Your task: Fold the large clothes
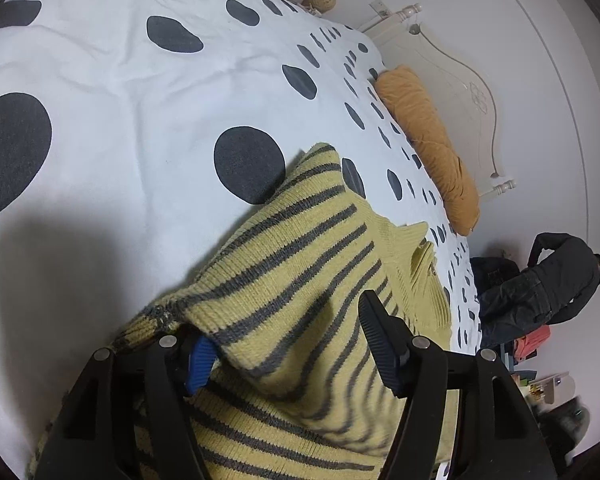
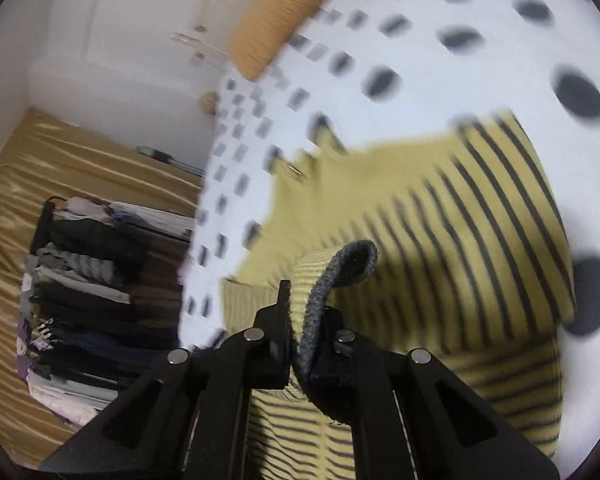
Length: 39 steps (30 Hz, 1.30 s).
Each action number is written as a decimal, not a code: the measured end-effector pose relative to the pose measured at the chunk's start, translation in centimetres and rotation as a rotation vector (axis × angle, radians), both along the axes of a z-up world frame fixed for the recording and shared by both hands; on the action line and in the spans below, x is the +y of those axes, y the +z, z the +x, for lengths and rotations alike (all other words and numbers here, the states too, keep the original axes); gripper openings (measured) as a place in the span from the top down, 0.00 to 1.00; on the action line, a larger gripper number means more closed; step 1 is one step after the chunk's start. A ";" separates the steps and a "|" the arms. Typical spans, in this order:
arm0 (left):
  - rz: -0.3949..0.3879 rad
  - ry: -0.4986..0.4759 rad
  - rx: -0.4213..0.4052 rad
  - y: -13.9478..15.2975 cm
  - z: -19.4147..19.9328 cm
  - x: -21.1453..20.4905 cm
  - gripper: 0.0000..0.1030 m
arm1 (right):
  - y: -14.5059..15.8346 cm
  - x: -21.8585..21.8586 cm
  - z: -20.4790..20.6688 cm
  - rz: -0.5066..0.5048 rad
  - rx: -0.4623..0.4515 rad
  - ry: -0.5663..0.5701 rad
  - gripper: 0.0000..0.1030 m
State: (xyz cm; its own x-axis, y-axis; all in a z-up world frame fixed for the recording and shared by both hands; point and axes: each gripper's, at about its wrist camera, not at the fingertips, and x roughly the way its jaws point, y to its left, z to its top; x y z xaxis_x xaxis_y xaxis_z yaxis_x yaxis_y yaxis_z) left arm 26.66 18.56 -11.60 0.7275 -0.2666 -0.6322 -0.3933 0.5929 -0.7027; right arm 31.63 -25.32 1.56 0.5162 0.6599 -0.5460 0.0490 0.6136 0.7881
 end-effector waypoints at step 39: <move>0.390 -0.325 0.214 2.4 -10.1 -12.1 0.16 | -10.4 6.6 -11.5 -0.788 0.113 -0.034 0.39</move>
